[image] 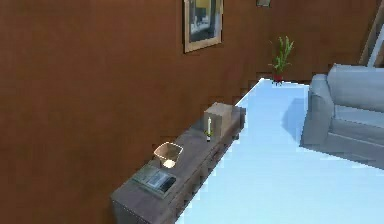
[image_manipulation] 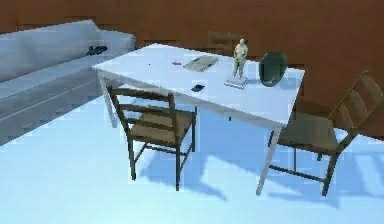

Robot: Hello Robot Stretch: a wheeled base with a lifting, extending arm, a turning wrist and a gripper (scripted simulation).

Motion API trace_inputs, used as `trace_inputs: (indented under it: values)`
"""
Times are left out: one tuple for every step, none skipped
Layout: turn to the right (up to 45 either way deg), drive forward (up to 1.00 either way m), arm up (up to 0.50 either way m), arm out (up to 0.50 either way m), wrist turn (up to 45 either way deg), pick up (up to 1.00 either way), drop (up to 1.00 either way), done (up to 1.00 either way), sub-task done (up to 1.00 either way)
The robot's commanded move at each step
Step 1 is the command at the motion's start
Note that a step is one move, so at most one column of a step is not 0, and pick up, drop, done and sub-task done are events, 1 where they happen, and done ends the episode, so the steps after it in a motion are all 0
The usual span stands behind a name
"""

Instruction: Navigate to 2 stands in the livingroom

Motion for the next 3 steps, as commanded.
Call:
trace_inputs:
  values:
    - [-30.0,0.00,0.00,0.00,0.0,0.00,0.00,0.00,0.00]
    - [0.0,0.05,0.00,0.00,0.0,0.00,0.00,0.00,0.00]
    - [33.0,0.00,0.00,0.00,0.0,0.00,0.00,0.00,0.00]
